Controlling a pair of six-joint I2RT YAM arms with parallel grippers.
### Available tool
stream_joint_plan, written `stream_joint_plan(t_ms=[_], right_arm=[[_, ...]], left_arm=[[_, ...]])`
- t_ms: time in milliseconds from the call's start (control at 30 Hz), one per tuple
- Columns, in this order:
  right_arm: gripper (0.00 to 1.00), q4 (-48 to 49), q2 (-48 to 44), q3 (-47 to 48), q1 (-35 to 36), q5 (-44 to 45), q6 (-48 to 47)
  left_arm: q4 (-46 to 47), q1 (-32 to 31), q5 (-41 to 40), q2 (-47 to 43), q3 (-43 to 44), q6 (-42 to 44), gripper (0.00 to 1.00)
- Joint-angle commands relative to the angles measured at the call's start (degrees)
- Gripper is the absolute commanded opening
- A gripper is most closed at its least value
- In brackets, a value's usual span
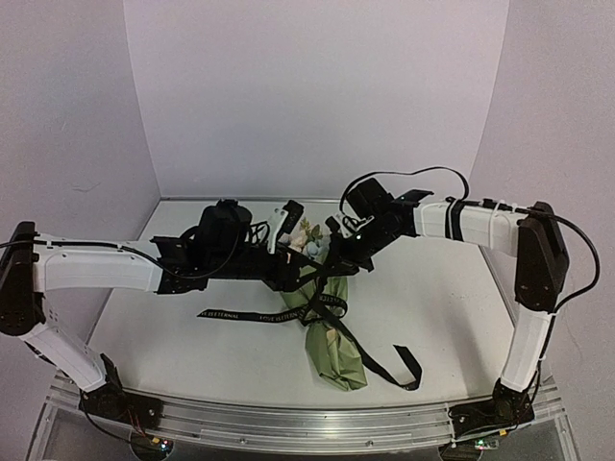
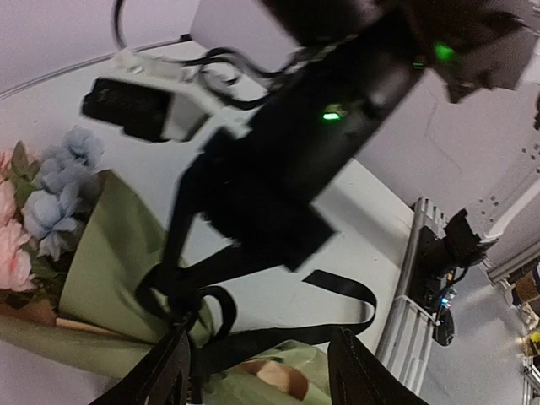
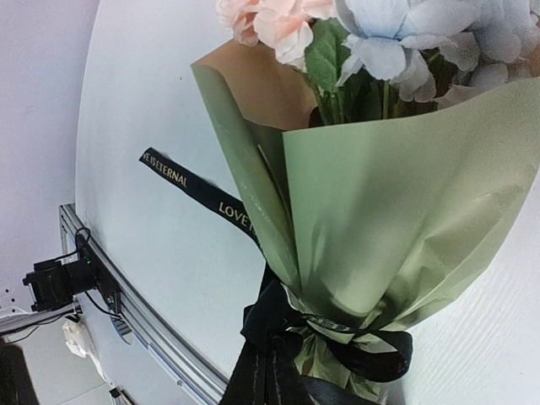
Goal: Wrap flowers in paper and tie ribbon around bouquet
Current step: Cross the half-tied ribbon over the folded bouquet.
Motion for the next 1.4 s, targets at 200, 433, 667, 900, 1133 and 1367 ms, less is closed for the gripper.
stream_joint_plan(t_ms=[200, 433, 667, 900, 1133, 1367], right_arm=[[0.00, 2.6, -4.9, -1.2, 2.3, 2.4, -2.2], [0.00, 2.6, -4.9, -0.2, 2.4, 1.1, -0.4], [0.00, 2.6, -3.9, 0.9, 2.6, 0.1, 0.4], [0.00, 2.6, -3.6, 1.6, 2.9, -0.4, 1.4], [0.05, 2.5, -4.0, 1.3, 3.2, 0.1, 1.7], [0.55, 4.0, -11.6, -6.2, 3.2, 8.5, -2.0]], left_arm=[[-1.9, 3.8, 7.0, 9.4, 2.9, 5.9, 0.57], [-0.6, 4.4, 4.6, 13.1, 4.8, 5.9, 0.62], [0.4, 4.8, 3.7, 15.3, 7.1, 6.2, 0.60], [0.6, 4.9, 4.2, 16.8, 8.2, 6.3, 0.43], [2.2, 5.0, 3.4, 16.8, 7.3, 4.9, 0.02], [3.7, 5.0, 0.7, 16.0, 5.4, 2.5, 0.00]])
